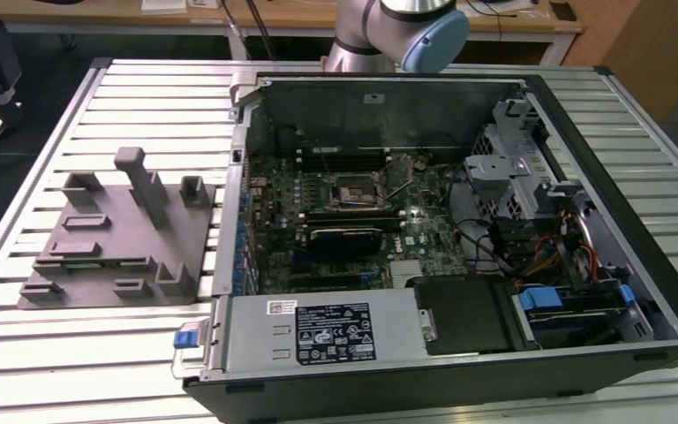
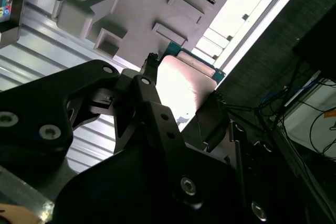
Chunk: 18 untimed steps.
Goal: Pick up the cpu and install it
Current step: 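Pick up the cpu and move it towards the insertion slot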
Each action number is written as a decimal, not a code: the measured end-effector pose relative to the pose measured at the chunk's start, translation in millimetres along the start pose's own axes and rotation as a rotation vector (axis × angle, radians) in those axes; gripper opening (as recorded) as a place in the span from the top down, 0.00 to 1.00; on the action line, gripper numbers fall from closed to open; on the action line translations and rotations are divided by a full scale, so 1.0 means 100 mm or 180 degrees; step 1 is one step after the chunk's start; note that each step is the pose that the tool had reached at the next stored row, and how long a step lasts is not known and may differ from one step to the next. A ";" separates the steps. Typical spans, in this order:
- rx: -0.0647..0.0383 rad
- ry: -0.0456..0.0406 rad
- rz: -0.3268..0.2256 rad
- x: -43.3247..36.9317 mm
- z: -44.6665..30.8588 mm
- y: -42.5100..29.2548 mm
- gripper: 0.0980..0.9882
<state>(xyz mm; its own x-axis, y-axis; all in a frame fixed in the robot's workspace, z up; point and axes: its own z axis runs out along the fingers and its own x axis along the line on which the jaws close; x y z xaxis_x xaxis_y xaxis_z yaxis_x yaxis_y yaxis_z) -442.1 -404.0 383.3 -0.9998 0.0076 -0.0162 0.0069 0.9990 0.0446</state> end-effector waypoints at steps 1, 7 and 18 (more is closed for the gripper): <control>0.0000 0.0000 0.0000 -0.006 0.000 0.000 0.50; 0.0000 -0.0001 0.0000 -0.072 0.003 0.000 0.50; 0.0000 -0.0001 0.0000 -0.273 0.006 0.001 0.50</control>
<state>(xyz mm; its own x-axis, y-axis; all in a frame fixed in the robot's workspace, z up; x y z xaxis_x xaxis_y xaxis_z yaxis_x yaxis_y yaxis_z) -414.8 -404.1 383.2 -0.9998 0.0075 -0.0164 0.0068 0.9990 0.0447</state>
